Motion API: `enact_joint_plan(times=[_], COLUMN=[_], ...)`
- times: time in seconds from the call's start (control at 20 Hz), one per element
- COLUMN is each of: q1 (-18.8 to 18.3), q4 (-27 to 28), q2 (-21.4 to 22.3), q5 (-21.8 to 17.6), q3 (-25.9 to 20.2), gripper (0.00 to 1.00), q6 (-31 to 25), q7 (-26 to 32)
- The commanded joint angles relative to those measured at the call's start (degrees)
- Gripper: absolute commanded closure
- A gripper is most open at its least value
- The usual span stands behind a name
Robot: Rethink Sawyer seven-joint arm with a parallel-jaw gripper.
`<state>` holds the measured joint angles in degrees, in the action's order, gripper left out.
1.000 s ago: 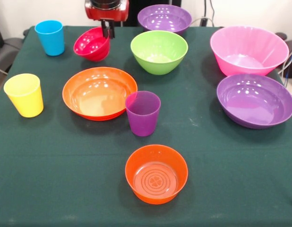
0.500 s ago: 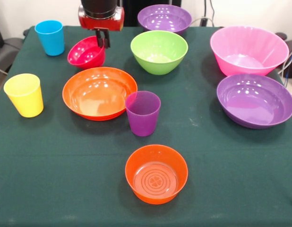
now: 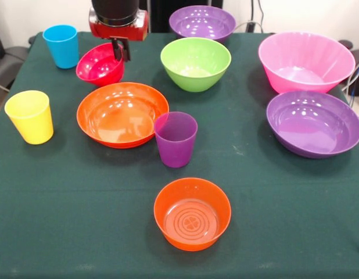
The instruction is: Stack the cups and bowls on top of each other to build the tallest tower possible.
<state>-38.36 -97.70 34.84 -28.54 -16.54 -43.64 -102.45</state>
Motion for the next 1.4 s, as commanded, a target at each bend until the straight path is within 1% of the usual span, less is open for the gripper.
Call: enact_joint_plan(times=[0.05,0.35,0.6,0.9,1.1,1.4], q1=[1.1,1.5,2.0,2.4,2.3,2.6], q4=[4.9,5.1,6.5,6.8,8.9,15.1], q2=[-1.4,2.0,3.6,5.2,3.9,-1.3], q5=[1.2,3.4,4.1,4.2,3.8,1.9], q3=[-5.8,-6.7,-7.3,-7.7,-8.3,-9.2], gripper=[1.00,1.00,1.00,1.00,1.00,1.00], q6=[-5.8,-11.9,-16.6,-19.4,-20.7,-20.7], q7=[7.3,7.7,8.3,7.8,8.4,9.9])
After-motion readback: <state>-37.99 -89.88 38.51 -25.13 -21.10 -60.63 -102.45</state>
